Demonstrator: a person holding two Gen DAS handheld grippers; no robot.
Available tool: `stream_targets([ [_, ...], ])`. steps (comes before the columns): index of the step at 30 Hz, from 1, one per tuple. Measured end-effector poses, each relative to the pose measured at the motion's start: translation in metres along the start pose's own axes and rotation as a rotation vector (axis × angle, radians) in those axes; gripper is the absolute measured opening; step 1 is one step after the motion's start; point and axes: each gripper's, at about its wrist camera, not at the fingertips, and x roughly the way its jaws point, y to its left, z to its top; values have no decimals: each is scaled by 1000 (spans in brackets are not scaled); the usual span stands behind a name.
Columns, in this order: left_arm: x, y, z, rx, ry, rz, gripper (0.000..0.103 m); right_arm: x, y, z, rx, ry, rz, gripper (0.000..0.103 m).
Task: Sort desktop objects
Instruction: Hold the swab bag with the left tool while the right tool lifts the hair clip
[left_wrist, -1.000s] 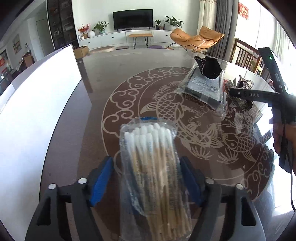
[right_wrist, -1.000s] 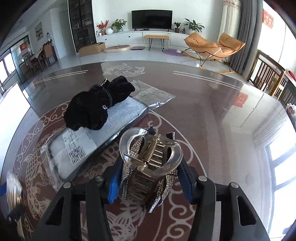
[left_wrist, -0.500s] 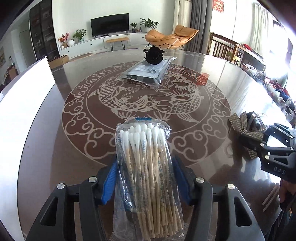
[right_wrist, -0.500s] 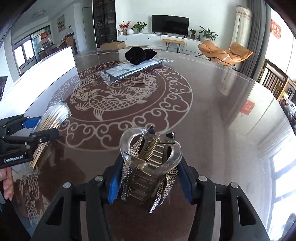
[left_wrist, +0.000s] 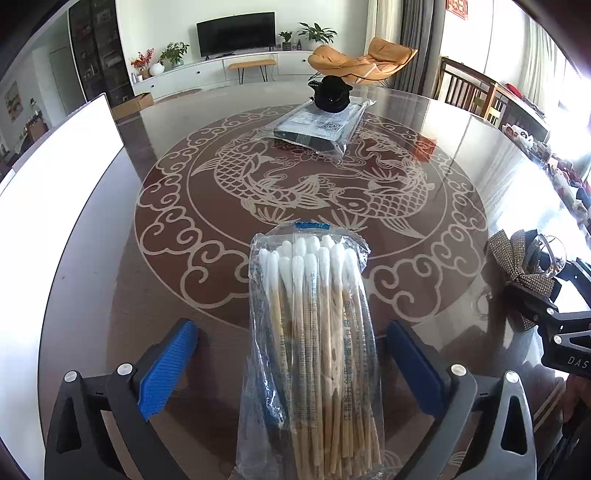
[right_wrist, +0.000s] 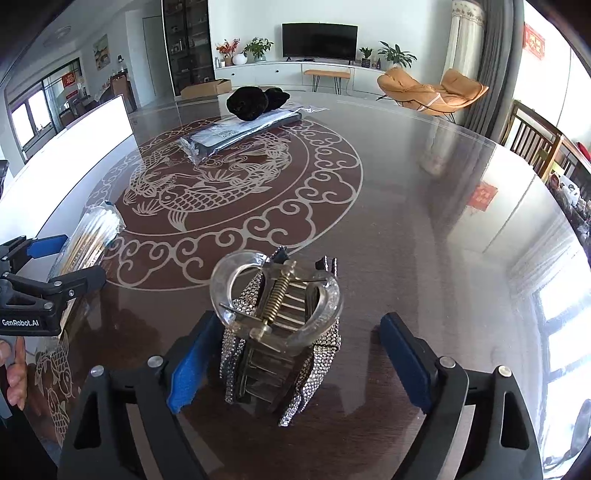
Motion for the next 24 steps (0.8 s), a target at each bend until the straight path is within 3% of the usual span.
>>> stream_targets([
  [16, 0, 0, 0, -1, 0, 0, 103, 5, 0, 2, -1, 20, -1, 103],
  [24, 0, 0, 0, -1, 0, 0, 103, 6, 0, 2, -1, 20, -2, 103],
])
